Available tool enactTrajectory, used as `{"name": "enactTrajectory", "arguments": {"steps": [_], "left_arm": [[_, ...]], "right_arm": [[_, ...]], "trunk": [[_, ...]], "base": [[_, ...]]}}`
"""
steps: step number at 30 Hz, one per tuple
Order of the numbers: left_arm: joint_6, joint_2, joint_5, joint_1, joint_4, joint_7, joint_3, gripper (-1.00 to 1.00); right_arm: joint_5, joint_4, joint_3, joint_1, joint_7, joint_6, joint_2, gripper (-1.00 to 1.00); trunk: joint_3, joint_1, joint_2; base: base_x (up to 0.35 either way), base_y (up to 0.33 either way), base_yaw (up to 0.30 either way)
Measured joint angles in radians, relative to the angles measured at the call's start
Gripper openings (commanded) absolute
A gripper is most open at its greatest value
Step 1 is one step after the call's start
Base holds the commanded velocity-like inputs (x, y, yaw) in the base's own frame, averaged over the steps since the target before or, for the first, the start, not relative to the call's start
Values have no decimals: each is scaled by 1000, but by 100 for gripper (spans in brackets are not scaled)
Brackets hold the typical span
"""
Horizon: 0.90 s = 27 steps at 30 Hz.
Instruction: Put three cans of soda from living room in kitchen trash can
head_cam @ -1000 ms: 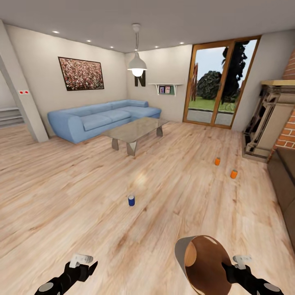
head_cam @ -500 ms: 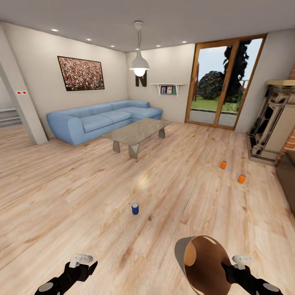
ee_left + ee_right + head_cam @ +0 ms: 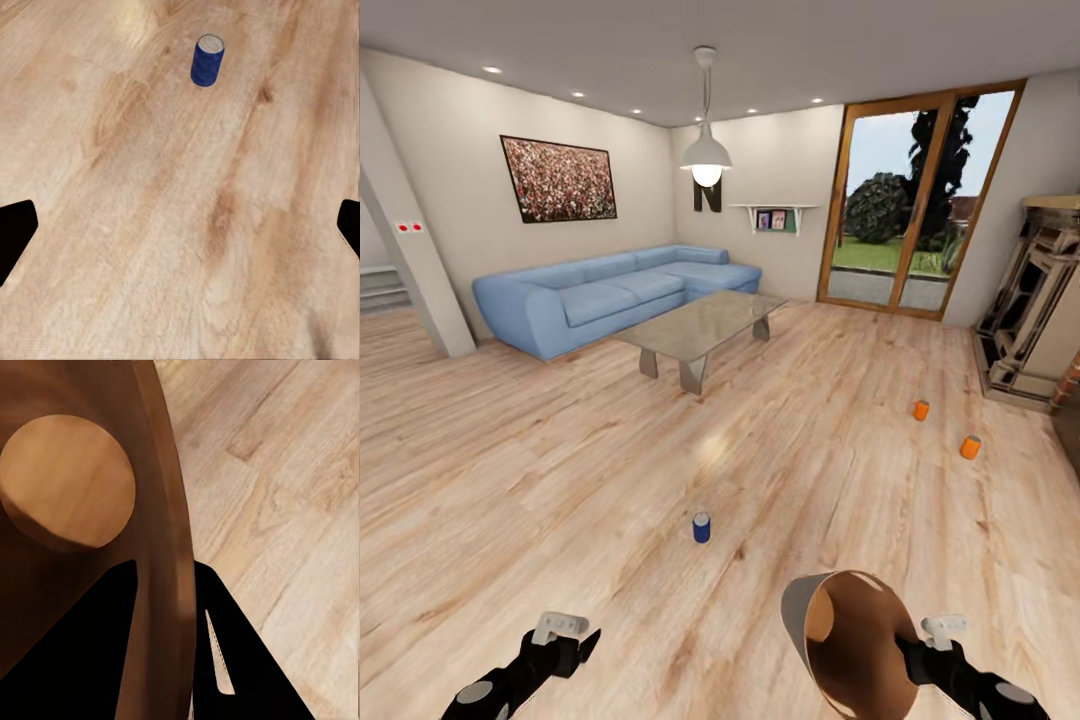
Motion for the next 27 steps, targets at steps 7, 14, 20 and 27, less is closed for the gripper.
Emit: {"name": "enactTrajectory", "arguments": {"steps": [7, 14, 20, 27], "left_arm": [[1, 1, -1, -27, -12, -3, 0, 100], [1, 1, -1, -27, -12, -3, 0, 100], [1, 1, -1, -27, -12, -3, 0, 100], [6, 0, 4, -16, 4, -4, 2, 100]], "right_arm": [[5, -22, -1, -33, 18, 1, -2, -100], [30, -21, 0, -33, 21, 1, -2, -100], [52, -21, 0, -33, 21, 1, -2, -100], [85, -5, -5, -16, 28, -17, -4, -100]], "trunk": [[0, 0, 0], [0, 0, 0], [0, 0, 0], [0, 0, 0]], "base": [[0, 0, 0], [0, 0, 0], [0, 0, 0], [106, 38, 0]]}}
